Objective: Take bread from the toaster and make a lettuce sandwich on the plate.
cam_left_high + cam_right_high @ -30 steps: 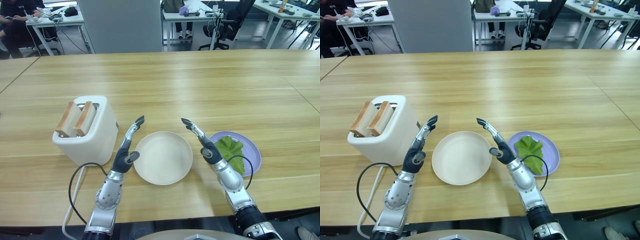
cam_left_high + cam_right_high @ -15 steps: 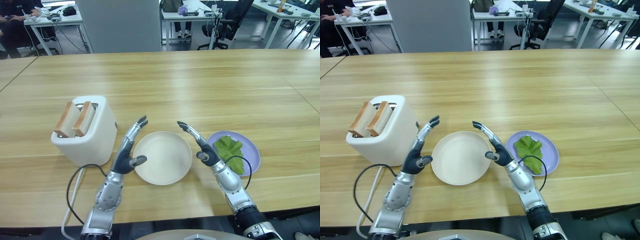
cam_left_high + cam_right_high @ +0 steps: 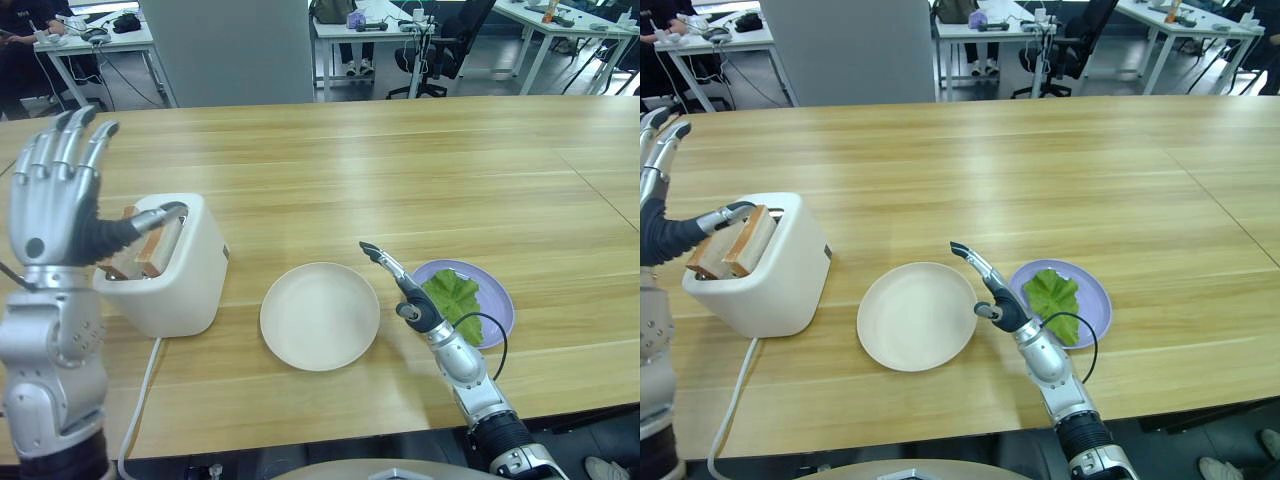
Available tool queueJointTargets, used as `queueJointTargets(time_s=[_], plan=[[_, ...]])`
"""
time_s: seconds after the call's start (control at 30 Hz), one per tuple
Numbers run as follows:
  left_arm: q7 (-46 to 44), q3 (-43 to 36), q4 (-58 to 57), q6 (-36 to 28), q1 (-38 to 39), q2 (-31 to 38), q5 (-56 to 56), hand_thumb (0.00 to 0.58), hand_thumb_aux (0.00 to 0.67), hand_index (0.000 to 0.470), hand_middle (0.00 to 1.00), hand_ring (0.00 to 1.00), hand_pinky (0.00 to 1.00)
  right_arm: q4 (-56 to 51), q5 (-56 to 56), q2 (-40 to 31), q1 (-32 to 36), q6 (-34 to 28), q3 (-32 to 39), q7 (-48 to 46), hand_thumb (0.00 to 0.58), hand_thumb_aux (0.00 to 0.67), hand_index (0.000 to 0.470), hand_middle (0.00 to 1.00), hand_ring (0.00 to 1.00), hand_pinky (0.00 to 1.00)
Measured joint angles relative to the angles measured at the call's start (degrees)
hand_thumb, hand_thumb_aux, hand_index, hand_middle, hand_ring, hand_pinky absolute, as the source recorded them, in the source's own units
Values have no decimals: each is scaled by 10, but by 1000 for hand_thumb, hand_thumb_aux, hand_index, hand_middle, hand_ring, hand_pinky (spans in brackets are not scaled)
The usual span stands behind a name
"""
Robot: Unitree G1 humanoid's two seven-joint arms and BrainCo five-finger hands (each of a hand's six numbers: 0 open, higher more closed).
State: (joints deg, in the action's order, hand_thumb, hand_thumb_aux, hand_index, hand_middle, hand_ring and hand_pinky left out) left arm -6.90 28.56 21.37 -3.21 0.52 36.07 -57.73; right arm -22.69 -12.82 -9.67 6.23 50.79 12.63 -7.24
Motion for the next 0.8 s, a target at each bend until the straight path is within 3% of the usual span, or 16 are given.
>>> queueJointTargets(time_s=[0.23, 0.7, 0.73, 0.8], plan=[[-41, -52, -135, -90, -1, 65, -57, 0, 0, 0, 0, 0, 0, 0, -1, -2, -1, 0, 0, 8, 0, 0, 0, 0, 0, 0], [-63, -148, -219, -121, -12, 84, -14, 0, 0, 0, 0, 0, 0, 2, -3, -8, -6, 3, 0, 9, 0, 0, 0, 0, 0, 0], [-63, -151, -218, -120, -12, 84, -2, 508, 434, 298, 0, 0, 0, 4, -3, -9, -8, 3, 0, 9, 0, 0, 0, 0, 0, 0], [-62, -155, -215, -116, -12, 83, 15, 508, 434, 298, 0, 0, 0, 4, -3, -9, -10, 3, 0, 9, 0, 0, 0, 0, 0, 0]])
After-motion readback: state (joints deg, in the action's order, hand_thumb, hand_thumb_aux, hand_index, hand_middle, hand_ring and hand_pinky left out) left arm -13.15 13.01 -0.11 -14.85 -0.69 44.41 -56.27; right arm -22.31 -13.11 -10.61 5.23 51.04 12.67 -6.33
